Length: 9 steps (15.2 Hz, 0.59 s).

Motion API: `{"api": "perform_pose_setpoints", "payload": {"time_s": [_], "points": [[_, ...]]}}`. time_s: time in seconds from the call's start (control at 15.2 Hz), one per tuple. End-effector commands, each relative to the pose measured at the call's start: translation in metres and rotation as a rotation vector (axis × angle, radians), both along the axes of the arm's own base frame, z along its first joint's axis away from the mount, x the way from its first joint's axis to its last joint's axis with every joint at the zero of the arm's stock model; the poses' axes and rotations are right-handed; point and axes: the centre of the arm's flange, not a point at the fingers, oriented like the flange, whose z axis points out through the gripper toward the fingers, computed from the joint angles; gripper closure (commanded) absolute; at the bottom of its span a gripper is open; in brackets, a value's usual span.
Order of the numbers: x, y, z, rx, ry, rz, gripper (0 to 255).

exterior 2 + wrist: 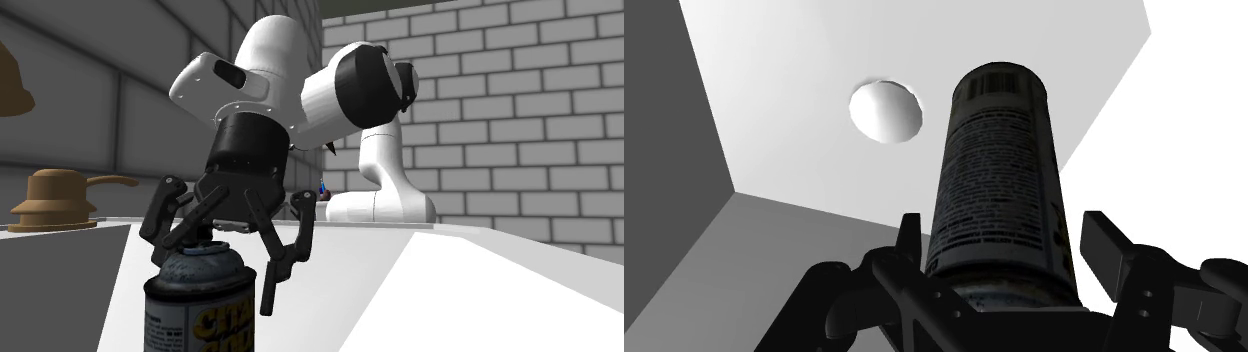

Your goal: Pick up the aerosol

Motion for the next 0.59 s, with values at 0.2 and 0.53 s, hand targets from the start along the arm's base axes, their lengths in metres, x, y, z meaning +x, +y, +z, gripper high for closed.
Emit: {"api": "perform_pose_setpoints", "payload": {"time_s": [0.2, 0.53], "points": [[0.0, 0.0, 0.015, -0.001, 0.003, -0.001, 255], [0.0, 0.0, 0.042, -0.001, 0.003, -0.001, 255]]}}
